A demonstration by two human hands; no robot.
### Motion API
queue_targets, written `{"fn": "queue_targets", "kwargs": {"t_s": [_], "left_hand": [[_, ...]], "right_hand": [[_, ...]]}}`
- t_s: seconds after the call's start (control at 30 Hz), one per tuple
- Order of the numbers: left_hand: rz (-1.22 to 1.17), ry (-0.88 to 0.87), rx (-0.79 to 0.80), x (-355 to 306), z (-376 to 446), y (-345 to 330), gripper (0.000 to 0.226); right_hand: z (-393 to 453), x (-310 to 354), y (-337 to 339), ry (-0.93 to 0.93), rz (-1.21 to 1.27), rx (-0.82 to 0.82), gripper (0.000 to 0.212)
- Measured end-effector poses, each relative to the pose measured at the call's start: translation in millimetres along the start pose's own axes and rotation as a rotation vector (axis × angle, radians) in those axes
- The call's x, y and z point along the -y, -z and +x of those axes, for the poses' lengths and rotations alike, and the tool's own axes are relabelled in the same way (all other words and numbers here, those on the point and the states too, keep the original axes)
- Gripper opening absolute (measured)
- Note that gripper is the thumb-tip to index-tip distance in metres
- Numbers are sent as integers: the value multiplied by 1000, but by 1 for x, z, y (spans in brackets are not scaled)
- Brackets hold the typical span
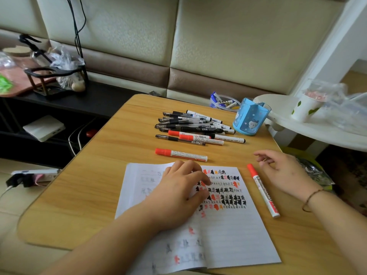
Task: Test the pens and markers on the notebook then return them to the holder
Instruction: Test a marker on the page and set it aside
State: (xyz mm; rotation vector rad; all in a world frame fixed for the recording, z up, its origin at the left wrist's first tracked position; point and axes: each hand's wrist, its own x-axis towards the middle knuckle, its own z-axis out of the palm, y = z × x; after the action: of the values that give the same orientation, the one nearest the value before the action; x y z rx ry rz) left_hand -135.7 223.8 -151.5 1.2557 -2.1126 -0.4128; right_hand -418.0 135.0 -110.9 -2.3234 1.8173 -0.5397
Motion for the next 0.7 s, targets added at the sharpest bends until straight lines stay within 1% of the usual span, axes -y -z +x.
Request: {"fn": "queue_targets", "kwargs": {"t_s": [0.13,0.27,0.4,0.47,0.53,0.7], "left_hand": [[2,3,13,-1,0,1,23],[-3,2,6,0,0,1,23],[-4,1,2,0,-1,0,23],[0,0,5,0,0,1,23],[2,-1,10,0,0,1,23],[4,-4,8,-1,0,1,24]], "right_hand": [[6,0,2,1,-9,-11,29],[6,-5,2,-73,-75,15,31],[-3,-4,2,-145,-222,112,48],[-9,-3,0,-124,-348,157,47],[-11,-2,-1,-95,-390,166,44],[-10,5,-1,-19,-292,149,41]]}}
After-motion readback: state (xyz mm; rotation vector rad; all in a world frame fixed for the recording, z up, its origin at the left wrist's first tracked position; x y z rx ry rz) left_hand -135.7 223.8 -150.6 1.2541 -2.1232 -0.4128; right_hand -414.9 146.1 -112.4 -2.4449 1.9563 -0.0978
